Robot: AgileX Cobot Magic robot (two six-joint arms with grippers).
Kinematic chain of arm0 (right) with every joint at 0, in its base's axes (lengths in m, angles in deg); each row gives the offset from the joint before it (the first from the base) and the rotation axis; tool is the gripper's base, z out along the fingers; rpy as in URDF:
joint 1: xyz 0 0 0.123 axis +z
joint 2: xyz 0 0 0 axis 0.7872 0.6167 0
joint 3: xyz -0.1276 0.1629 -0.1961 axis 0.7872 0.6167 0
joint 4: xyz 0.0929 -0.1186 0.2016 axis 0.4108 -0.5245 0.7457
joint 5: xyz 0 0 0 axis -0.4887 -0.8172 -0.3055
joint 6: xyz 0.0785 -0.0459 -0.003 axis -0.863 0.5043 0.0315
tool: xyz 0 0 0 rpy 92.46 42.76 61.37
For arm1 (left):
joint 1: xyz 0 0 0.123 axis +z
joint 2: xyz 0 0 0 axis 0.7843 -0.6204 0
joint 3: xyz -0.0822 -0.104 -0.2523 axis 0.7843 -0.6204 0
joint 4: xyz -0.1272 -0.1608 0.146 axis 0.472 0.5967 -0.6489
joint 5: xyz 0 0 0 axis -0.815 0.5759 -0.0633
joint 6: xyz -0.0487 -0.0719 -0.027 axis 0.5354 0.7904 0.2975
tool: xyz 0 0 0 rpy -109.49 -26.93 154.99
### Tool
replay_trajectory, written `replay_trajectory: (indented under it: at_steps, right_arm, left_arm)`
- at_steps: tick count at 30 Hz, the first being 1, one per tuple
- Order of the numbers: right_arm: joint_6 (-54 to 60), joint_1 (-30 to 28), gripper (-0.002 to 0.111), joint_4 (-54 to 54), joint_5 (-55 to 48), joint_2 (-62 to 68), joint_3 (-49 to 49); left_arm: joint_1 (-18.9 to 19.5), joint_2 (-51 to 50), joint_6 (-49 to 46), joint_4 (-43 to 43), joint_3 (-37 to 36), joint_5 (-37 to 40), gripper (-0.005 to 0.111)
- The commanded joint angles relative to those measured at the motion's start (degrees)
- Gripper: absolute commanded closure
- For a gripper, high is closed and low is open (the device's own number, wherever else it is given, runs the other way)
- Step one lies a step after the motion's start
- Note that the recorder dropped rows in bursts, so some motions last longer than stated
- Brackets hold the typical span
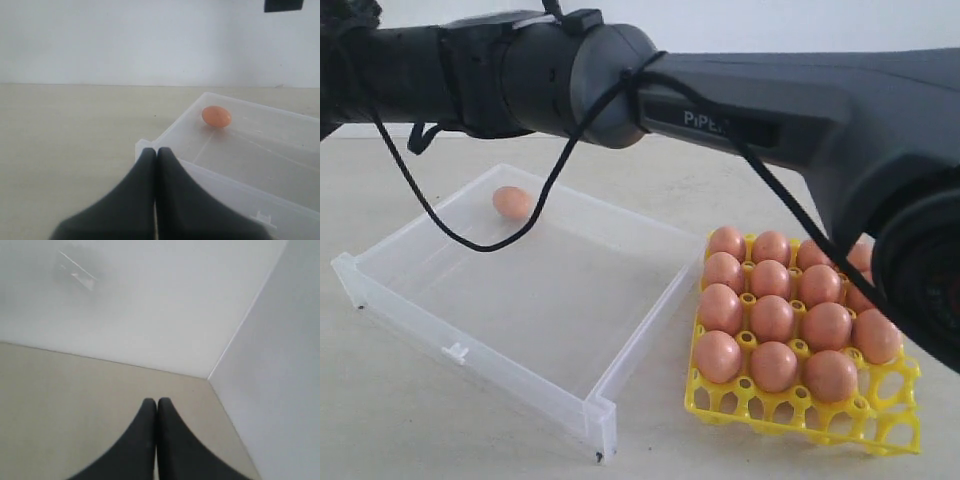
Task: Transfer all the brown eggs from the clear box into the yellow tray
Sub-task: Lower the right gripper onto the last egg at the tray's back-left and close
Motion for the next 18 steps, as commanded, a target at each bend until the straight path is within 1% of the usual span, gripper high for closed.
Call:
replay_trajectory:
  at_steps: [1,2,3,4,6,8,9,11,13,14,15,16,17,18]
  right_arm:
    - [0.4,4.1,0.109,-37.2,5.9,-0.7,-2.9]
    - [0.3,5.2,0.109,-48.2,9.1,-0.7,-2.8]
    - [-0.3,6.1,0.109,-56.0,12.6,-0.7,-2.8]
    - [-2.1,6.7,0.109,-59.0,16.4,-0.7,-2.8]
    - [-6.0,7.6,0.109,-57.8,22.5,-0.7,-2.8]
    - [-6.9,8.3,0.109,-56.5,28.2,-0.7,-2.8]
    - [-6.9,8.6,0.109,-54.9,32.9,-0.7,-2.8]
    - [-6.9,10.0,0.109,-51.3,47.5,-0.7,-2.8]
    - [-9.2,12.0,0.109,-48.5,67.1,-0.7,-2.9]
    - [-13.3,12.6,0.109,-48.0,73.9,-0.7,-3.0]
    - [-19.7,13.1,0.109,-46.8,81.0,-1.0,-3.0]
    - [-27.4,13.5,0.109,-43.7,85.9,-1.5,-3.0]
    - [-33.8,13.6,0.109,-40.2,87.9,-2.0,-3.0]
    - [-41.6,13.6,0.109,-34.6,87.3,-2.9,-3.0]
  left_arm:
    - [-0.2,0.2,0.0,0.3,0.1,0.0,0.111]
    - [-0.2,0.2,0.0,0.3,0.1,0.0,0.111]
    - [-0.2,0.2,0.0,0.3,0.1,0.0,0.111]
    - [-0.2,0.2,0.0,0.3,0.1,0.0,0.111]
    - [-0.2,0.2,0.0,0.3,0.1,0.0,0.111]
    - [-0.2,0.2,0.0,0.3,0.1,0.0,0.111]
    - [-0.2,0.2,0.0,0.3,0.1,0.0,0.111]
    - [-0.2,0.2,0.0,0.3,0.1,0.0,0.111]
    - [-0.2,0.2,0.0,0.3,0.1,0.0,0.111]
    - [-0.2,0.2,0.0,0.3,0.1,0.0,0.111]
    - [-0.2,0.2,0.0,0.3,0.1,0.0,0.111]
    - [-0.2,0.2,0.0,0.3,0.1,0.0,0.111]
    - [-0.2,0.2,0.0,0.3,0.1,0.0,0.111]
    - [-0.2,0.2,0.0,0.3,0.1,0.0,0.111]
